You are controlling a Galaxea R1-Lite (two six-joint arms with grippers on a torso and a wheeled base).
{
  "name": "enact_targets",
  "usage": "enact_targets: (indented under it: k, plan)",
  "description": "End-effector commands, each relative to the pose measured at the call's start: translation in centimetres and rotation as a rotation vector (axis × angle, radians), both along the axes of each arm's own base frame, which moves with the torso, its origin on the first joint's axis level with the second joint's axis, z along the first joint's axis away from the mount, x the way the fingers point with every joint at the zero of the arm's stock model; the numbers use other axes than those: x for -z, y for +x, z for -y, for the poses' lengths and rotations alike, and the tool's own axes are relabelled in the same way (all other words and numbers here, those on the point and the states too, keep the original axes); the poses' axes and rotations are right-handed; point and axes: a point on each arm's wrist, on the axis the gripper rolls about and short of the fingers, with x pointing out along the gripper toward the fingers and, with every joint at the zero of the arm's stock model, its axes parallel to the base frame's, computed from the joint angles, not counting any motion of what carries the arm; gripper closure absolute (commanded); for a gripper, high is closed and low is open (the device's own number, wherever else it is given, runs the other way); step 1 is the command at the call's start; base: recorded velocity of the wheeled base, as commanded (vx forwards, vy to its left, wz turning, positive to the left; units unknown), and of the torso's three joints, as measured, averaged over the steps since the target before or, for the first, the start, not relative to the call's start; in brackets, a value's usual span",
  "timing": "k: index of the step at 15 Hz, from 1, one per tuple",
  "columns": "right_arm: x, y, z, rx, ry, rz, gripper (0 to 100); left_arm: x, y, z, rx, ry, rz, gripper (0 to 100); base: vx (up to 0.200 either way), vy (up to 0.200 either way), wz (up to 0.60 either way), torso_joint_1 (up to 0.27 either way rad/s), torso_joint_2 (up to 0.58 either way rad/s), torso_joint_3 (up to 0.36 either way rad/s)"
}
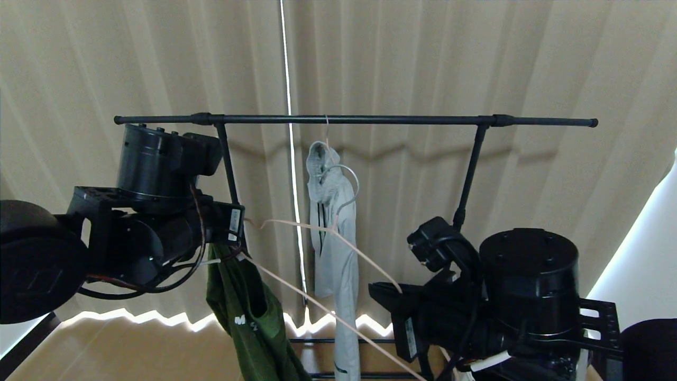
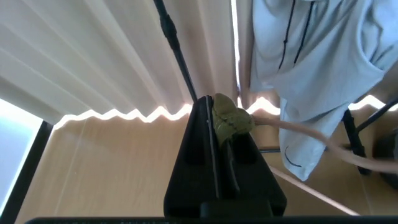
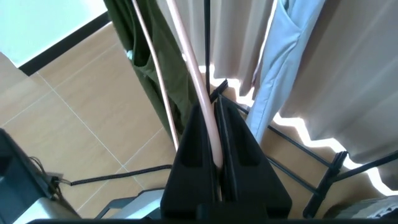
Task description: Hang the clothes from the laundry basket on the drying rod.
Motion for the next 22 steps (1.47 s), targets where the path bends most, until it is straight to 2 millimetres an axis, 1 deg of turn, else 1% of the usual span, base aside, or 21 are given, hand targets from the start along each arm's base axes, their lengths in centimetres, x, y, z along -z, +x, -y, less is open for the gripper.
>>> enact_targets:
  k: [1,2,4,5,7,11,14,16,19,22]
  plan:
    - [1.4,0.7,-1.1,-0.005,-0.018,-0.013,100,-0.4,-0.7,-0.1,0.012,0.001,0.013,100,0.000,0.000,0.00,0.000,0.00,0.000]
    - [1.7,0.8,-1.2,-0.007,-0.016,-0.004,100,-0.5,-0.9,-0.3,0.018,0.012,0.013,100,0.000,0.000,0.00,0.000,0.00,0.000]
    - [1.8,0.5,-0.8,-0.010,-0.023,-0.008,100,-0.2,-0.9,-0.6,0.020,0.046,0.003,100,0.000,0.000,0.00,0.000,0.00,0.000]
    - [1.7,0.0,-0.2,-0.010,-0.024,-0.007,100,-0.1,-0.6,-1.2,0.006,0.060,-0.002,100,0.000,0.000,0.00,0.000,0.00,0.000]
    - [1.2,-0.9,0.9,-0.012,-0.013,-0.001,100,0.0,-0.3,-1.5,-0.003,0.071,-0.007,100,0.000,0.000,0.00,0.000,0.00,0.000]
    - [0.3,-2.5,2.9,-0.014,0.013,0.014,100,0.2,-0.2,-1.5,0.000,0.088,-0.016,100,0.000,0.000,0.00,0.000,0.00,0.000]
    - [0.2,-3.4,3.0,-0.040,0.016,0.017,100,0.8,0.6,-1.0,0.003,0.086,-0.012,100,0.000,0.000,0.00,0.000,0.00,0.000]
    - [0.3,-3.6,2.9,-0.051,0.014,0.015,100,1.0,0.7,-0.9,0.008,0.086,-0.010,100,0.000,0.000,0.00,0.000,0.00,0.000]
    - [-0.3,-3.0,2.1,-0.051,0.032,0.030,100,1.3,0.3,-0.7,0.019,0.092,-0.021,100,0.000,0.000,0.00,0.000,0.00,0.000]
    - [0.4,-2.0,1.1,-0.040,0.015,0.016,100,1.5,-0.4,-0.8,0.029,0.097,-0.028,100,0.000,0.000,0.00,0.000,0.00,0.000]
